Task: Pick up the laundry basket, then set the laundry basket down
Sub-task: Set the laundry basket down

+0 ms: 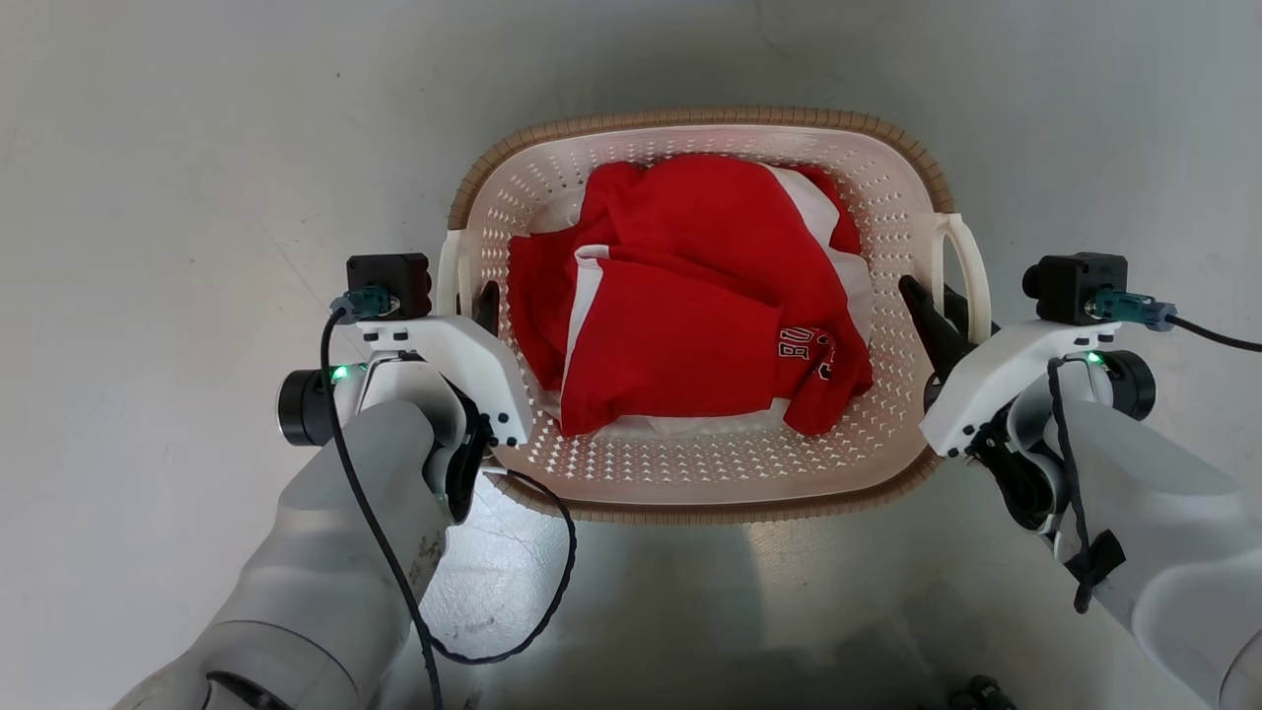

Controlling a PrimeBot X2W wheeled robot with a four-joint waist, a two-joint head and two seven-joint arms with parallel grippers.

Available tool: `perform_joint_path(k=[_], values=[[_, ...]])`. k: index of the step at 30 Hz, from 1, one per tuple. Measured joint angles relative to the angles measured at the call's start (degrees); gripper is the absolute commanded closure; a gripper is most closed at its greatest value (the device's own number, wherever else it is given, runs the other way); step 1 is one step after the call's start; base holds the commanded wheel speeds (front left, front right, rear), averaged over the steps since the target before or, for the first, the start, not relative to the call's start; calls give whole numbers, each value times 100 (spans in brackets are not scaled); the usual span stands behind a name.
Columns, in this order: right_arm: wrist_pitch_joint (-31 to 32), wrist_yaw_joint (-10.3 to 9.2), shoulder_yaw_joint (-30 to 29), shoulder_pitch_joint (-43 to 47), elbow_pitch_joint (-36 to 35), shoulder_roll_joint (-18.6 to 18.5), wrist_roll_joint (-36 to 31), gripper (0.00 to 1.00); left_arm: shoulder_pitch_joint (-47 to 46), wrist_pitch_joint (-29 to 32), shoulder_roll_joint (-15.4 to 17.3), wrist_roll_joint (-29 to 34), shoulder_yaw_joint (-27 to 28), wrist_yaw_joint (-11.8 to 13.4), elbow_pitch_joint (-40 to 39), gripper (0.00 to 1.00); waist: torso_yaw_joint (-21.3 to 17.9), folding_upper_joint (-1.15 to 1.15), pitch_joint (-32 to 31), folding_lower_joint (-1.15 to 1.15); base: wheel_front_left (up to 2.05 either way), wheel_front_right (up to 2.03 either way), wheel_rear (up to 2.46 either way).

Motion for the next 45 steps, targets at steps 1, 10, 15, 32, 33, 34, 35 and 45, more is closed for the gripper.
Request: perform_joint_path(k=[1,10,15,32,33,34,35,45], values=[[0,0,-8,1,-3,0,0,100,1,0,0,21,25,0,-3,100,-3,0,12,0,0,0,0],[0,1,-12,1,1,0,-1,94,35,-11,2,88,108,0,-21,0,-10,0,69,0,0,0,0],[1,57,158,57,54,76,35,0,63,-24,-5,-3,-13,-18,-14,0,-17,0,62,0,0,0,0],[1,56,387,69,200,97,283,0,87,-24,-1,-270,-183,25,-7,0,-25,0,-26,0,0,0,0],[1,56,366,69,205,97,282,0,87,-24,0,-270,-174,41,-3,0,-29,0,-42,0,0,0,0],[1,56,346,69,210,101,280,0,87,-24,0,-269,-161,43,5,0,-35,0,-60,0,0,0,0],[1,56,327,69,215,107,278,0,87,-24,0,-264,-149,43,16,0,-41,0,-82,0,0,0,0],[1,56,141,114,218,187,200,0,240,-24,-5,125,257,48,10,0,-110,0,-488,0,0,0,0]])
